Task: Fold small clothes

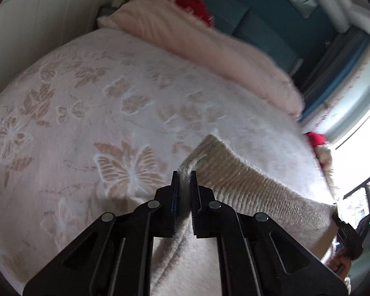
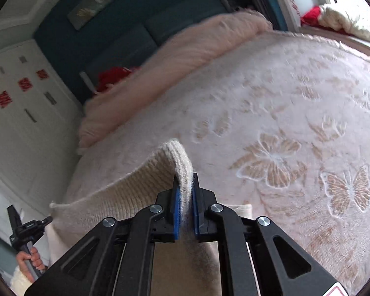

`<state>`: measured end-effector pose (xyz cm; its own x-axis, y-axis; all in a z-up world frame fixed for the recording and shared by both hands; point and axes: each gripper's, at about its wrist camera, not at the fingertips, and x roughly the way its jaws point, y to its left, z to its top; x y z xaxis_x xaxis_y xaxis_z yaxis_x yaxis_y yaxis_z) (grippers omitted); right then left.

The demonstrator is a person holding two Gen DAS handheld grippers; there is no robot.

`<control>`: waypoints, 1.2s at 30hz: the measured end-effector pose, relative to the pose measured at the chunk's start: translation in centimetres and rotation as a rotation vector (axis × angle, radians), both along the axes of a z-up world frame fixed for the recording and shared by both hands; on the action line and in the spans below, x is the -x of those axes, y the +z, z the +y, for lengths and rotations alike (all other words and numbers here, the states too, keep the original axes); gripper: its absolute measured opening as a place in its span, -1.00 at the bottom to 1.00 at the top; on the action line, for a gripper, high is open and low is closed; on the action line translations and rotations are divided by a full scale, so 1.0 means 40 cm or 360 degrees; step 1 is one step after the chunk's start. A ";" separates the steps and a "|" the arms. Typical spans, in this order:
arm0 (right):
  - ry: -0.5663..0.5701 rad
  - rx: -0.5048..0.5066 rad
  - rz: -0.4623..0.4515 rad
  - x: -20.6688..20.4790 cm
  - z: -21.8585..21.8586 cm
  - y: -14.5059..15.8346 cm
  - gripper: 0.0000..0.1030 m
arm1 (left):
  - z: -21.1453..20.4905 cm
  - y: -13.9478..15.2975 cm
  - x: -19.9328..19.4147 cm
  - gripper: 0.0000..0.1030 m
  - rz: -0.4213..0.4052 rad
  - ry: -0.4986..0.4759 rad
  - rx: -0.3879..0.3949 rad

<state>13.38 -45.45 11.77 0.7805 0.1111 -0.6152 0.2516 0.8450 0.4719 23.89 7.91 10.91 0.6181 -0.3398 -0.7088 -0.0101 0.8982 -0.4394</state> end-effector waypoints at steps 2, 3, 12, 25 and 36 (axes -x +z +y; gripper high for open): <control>-0.0037 0.0003 0.0157 -0.049 -0.013 -0.096 -0.86 | -0.012 -0.078 -0.040 -0.86 0.0117 0.0025 -0.0059; -0.0049 0.0004 0.0245 -0.068 -0.014 -0.151 -0.86 | -0.024 -0.115 -0.054 -0.86 0.0168 0.0025 -0.0101; -0.0057 0.0079 0.0341 -0.055 0.005 -0.199 -0.68 | -0.022 -0.248 -0.040 -0.69 0.0231 0.0065 -0.0189; 0.0569 0.0345 0.0403 -0.076 0.497 -0.257 -0.97 | -0.302 -0.233 0.093 -0.05 0.0200 -0.0264 -0.0279; 0.0647 0.0252 0.0444 -0.130 0.569 -0.233 -0.96 | -0.315 -0.223 0.112 0.14 0.0120 -0.0239 -0.0331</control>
